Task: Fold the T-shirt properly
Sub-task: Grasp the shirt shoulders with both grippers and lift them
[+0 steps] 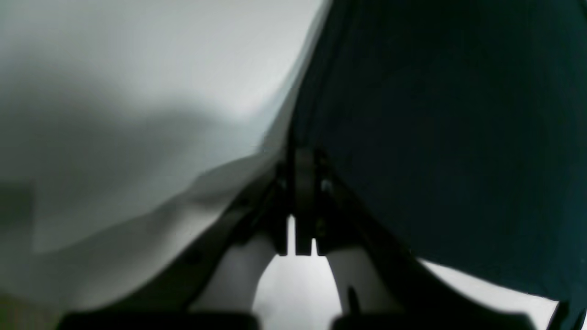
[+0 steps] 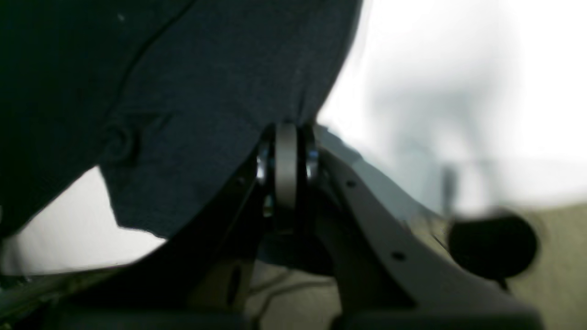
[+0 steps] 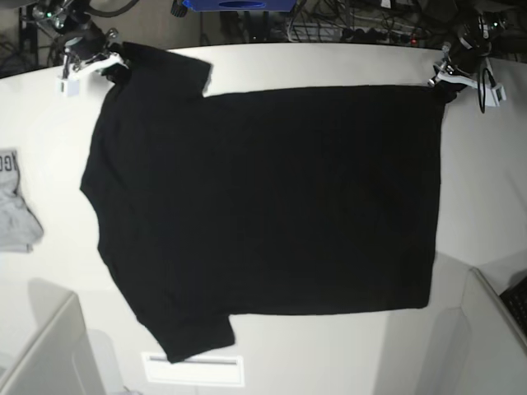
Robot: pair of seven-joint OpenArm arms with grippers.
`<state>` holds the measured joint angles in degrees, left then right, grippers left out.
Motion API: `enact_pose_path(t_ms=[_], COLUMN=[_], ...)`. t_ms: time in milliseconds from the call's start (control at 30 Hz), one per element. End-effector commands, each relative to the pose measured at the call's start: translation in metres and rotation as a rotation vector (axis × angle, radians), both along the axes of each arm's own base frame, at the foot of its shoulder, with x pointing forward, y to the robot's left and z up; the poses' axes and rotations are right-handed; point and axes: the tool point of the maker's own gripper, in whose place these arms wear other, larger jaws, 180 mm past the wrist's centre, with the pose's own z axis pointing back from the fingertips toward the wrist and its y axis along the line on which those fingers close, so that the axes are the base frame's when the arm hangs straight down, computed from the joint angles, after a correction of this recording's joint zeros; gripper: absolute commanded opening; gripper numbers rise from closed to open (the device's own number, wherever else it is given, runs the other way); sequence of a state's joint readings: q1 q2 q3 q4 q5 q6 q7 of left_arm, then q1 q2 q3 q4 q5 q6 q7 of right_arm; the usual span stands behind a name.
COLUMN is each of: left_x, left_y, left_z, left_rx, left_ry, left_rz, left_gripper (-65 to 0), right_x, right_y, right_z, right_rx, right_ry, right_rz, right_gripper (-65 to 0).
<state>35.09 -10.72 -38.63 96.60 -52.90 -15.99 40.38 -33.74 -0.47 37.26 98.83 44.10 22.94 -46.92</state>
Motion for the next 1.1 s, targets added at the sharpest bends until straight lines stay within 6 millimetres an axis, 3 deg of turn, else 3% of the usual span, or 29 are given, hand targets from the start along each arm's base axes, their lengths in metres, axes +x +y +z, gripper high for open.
enact_pose_path(t_ms=[0, 133, 267, 433, 633, 833, 1067], left_x=[0.004, -0.006, 0.001, 0.028, 0.063, 0.103, 0.131], left_y=[0.003, 0.004, -0.005, -0.012, -0.018, -0.023, -0.014], left_z=[0.016, 0.033, 0.05, 0.072, 0.075, 0.092, 0.084], left_rx=[0.028, 0.072, 0.093, 0.108, 0.04, -0.015, -0.113], left_ry=[-0.043, -0.045, -0.086, -0.175, -0.152, -0.212, -0.212], left_rz=[-0.016, -0.042, -0.077, -0.1, -0.083, -0.053, 0.029], left_gripper=[-65.0, -65.0, -65.0, -65.0, -65.0, -65.0, -65.0], right_x=[0.001, -0.001, 0.012, 0.046, 0.095, 0.145, 0.194], right_y=[-0.002, 0.01, 0.024, 0.029, 0.029, 0.026, 0.011], right_z=[0.011, 0.034, 0.059, 0.067, 0.088, 0.107, 0.104], right_rx=[-0.015, -0.049, -0.073, -0.062, -0.051, -0.011, 0.083], right_ry=[-0.028, -0.06, -0.106, -0.134, -0.193, -0.25, -0.237], right_rz=[0.009, 0.069, 0.141, 0.178, 0.173, 0.143, 0.067], right_gripper=[-65.0, -65.0, -65.0, -65.0, -65.0, -65.0, -65.0])
